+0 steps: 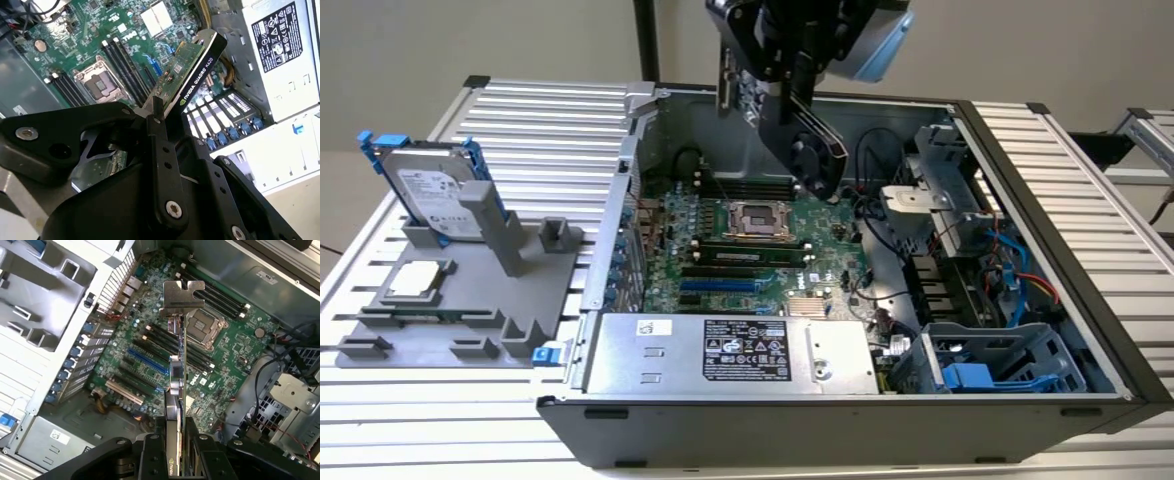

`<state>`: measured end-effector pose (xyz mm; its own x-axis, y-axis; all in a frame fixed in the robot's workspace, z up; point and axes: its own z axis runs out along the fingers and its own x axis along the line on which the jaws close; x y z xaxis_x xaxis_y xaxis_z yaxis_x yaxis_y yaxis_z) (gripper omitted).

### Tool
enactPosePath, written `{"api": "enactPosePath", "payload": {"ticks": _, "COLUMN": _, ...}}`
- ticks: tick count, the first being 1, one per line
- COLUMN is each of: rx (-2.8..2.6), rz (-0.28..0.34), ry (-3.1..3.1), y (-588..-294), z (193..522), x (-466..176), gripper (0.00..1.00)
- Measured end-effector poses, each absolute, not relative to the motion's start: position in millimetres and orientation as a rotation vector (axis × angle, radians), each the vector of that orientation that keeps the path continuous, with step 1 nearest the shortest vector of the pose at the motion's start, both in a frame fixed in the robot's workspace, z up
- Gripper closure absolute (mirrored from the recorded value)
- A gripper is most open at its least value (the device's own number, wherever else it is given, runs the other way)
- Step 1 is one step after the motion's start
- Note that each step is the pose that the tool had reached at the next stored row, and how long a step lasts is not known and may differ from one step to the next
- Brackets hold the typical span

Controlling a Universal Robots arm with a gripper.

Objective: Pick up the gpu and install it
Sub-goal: 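Insert the gpu into the slot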

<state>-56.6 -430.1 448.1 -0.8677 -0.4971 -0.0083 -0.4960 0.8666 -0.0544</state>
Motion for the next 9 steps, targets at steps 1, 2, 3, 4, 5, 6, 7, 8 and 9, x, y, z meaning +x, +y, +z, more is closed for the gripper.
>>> {"api": "enactPosePath", "payload": {"ticks": 1, "rx": -0.816, "rz": -0.079, "ry": 3.01, "y": -430.1, "z": 448.1, "x": -56.6, "gripper": 1.0}}
{"api": "enactPosePath", "payload": {"ticks": 2, "rx": -0.83, "rz": -0.078, "ry": 3.006, "y": -430.1, "z": 448.2, "x": -56.6, "gripper": 1.0}}
{"api": "enactPosePath", "payload": {"ticks": 3, "rx": -0.845, "rz": -0.078, "ry": 3.001, "y": -430.1, "z": 448.2, "x": -56.6, "gripper": 1.0}}
{"api": "enactPosePath", "payload": {"ticks": 4, "rx": -0.858, "rz": -0.078, "ry": 2.997, "y": -430.1, "z": 448.2, "x": -56.6, "gripper": 1.0}}
{"api": "enactPosePath", "payload": {"ticks": 5, "rx": -0.872, "rz": -0.078, "ry": 2.993, "y": -430.1, "z": 448.2, "x": -56.6, "gripper": 1.0}}
{"api": "enactPosePath", "payload": {"ticks": 6, "rx": -0.886, "rz": -0.078, "ry": 2.989, "y": -430.1, "z": 448.2, "x": -56.6, "gripper": 1.0}}
{"api": "enactPosePath", "payload": {"ticks": 7, "rx": -0.9, "rz": -0.078, "ry": 2.984, "y": -430.1, "z": 448.2, "x": -56.6, "gripper": 1.0}}
{"api": "enactPosePath", "payload": {"ticks": 8, "rx": -0.914, "rz": -0.077, "ry": 2.98, "y": -430.1, "z": 448.2, "x": -56.6, "gripper": 1.0}}
{"api": "enactPosePath", "payload": {"ticks": 9, "rx": -0.927, "rz": -0.077, "ry": 2.975, "y": -430.1, "z": 448.2, "x": -56.6, "gripper": 1.0}}
